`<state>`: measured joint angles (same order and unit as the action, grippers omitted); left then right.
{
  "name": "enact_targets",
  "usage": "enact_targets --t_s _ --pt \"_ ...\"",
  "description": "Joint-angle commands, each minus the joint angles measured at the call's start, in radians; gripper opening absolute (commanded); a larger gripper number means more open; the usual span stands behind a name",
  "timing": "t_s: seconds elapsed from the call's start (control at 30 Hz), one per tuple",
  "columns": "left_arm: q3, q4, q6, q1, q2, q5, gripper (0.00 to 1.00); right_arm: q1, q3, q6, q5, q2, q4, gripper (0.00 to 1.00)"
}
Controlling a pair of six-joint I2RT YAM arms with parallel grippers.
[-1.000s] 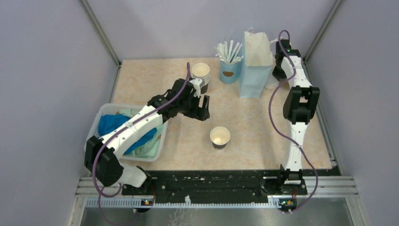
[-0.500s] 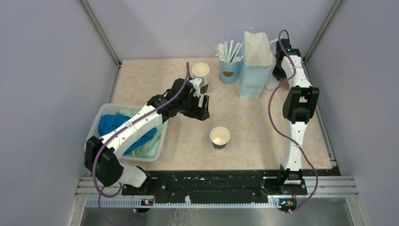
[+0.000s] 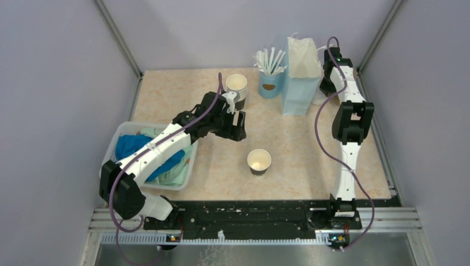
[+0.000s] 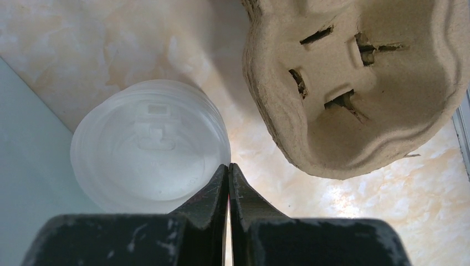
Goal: Pack the takeout coffee
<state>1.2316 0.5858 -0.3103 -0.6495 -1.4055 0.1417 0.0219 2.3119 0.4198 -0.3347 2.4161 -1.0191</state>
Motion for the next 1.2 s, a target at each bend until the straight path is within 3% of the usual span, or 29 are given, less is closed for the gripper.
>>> enact_targets --t_s 0.0,0.47,0.73,1.03,1.17 --pt "0.024 -0.012 0.020 0.006 0.013 0.014 0.87 -0.001 0.072 0.005 0.006 -0.003 -0.001 0.00" --pt "0.045 -0.011 0.016 0.010 0.008 0.022 0.87 0.006 0.031 0.007 0.030 -0.101 0.014 0.00" --pt "0.058 -0.004 0.004 0.011 0.014 0.014 0.87 0.049 -0.157 0.044 0.129 -0.266 0.201 0.00" --pt "0.146 0.041 -0.008 0.013 -0.017 0.022 0.89 0.094 -0.316 0.039 0.122 -0.434 0.225 0.00" --pt "0.246 0.111 -0.054 0.028 -0.070 0.072 0.90 0.099 -0.474 0.014 0.081 -0.615 0.197 0.00"
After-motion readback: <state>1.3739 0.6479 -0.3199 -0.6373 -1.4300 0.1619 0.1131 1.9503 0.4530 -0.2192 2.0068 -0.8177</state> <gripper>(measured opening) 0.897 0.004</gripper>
